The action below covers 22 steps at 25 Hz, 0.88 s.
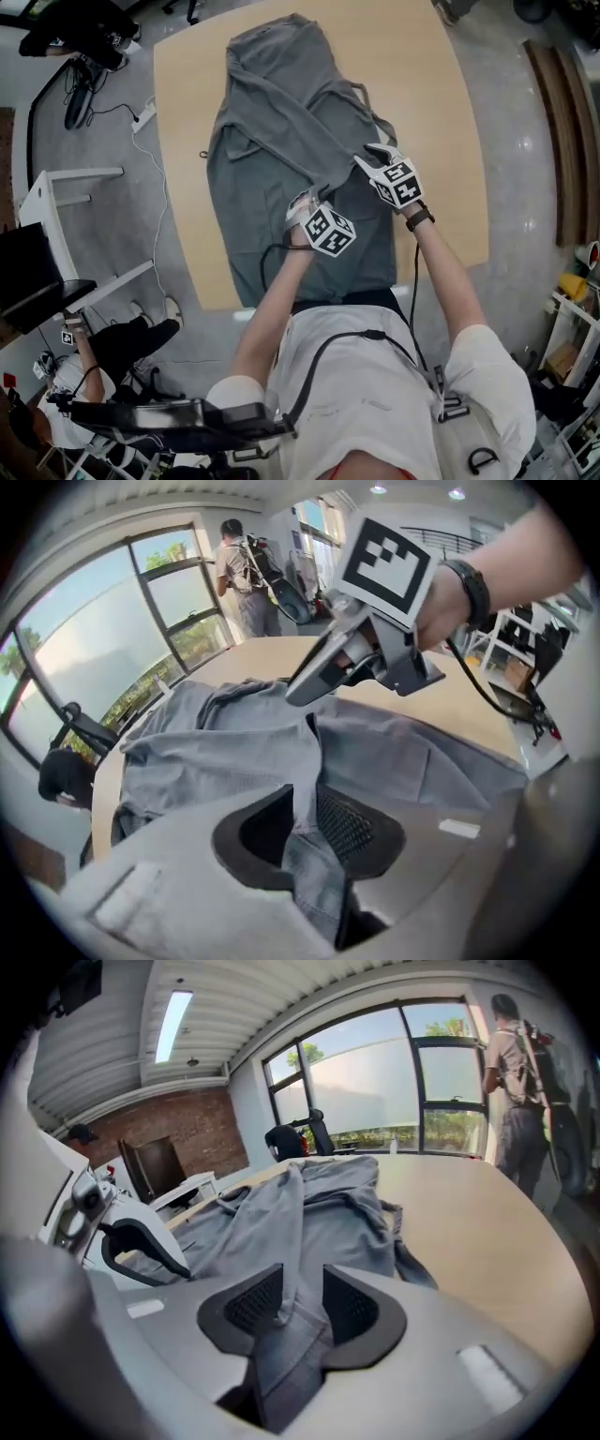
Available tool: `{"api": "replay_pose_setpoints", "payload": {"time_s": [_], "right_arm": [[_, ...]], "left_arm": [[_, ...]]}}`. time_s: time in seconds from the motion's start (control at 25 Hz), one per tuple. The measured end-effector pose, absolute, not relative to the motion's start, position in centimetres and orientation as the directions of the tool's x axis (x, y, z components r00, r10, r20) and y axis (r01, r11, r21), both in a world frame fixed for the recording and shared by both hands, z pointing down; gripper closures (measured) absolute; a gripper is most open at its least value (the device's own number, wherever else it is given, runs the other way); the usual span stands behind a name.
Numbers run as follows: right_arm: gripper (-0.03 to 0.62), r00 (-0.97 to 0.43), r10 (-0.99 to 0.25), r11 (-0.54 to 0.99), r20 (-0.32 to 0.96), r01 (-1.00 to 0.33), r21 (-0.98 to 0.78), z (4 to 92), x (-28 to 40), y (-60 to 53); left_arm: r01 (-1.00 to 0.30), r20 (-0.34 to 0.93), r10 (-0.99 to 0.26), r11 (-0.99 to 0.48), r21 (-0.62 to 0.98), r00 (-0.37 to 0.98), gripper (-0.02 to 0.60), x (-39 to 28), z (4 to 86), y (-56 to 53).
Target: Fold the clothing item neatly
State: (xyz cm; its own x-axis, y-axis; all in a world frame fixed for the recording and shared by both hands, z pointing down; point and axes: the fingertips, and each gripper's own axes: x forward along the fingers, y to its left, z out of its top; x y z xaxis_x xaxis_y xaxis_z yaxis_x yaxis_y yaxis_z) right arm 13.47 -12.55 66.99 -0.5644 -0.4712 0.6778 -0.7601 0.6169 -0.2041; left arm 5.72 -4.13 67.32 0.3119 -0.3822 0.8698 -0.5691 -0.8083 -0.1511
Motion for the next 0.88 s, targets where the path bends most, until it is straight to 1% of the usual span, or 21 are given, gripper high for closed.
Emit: {"api": "replay_pose_setpoints", "payload": {"time_s": [0.16,0.32,0.52,0.68,0.84,0.88], "right_arm": [[0.462,-0.510,-0.572,0.505,0.643,-0.836,-0.214,65.4,17.4,-14.1],[0.468,-0.448,-0.619,0.423,0.645,-0.882,-0.206,65.4,21.0,-17.2],[0.470,-0.404,-0.601,0.430,0.689,-0.891,-0.147,67.1,21.7,-23.9],[0.473,-0.395,-0.575,0.446,0.716,-0.885,-0.130,69.4,19.9,-28.1],[0.468,-0.371,-0.547,0.494,0.750,-0.867,-0.068,71.3,17.8,-31.1],[0.496,-0.352,-0.547,0.499,0.760,-0.866,-0.041,71.8,17.7,-31.5]], "left_arm": [[-0.693,0.839,-0.428,-0.716,-0.087,0.337,0.497,3.9,64.8,-4.8],[-0.776,0.803,-0.478,-0.630,-0.031,0.356,0.497,2.1,62.5,-5.0],[-0.825,0.797,-0.501,-0.565,-0.007,0.336,0.497,0.2,61.4,-4.2],[-0.841,0.815,-0.491,-0.540,-0.006,0.309,0.497,-0.6,61.9,-2.5],[-0.857,0.832,-0.477,-0.515,-0.002,0.285,0.497,-1.2,63.1,-1.7],[-0.861,0.835,-0.475,-0.508,-0.002,0.278,0.497,-1.4,63.4,-1.6]]}}
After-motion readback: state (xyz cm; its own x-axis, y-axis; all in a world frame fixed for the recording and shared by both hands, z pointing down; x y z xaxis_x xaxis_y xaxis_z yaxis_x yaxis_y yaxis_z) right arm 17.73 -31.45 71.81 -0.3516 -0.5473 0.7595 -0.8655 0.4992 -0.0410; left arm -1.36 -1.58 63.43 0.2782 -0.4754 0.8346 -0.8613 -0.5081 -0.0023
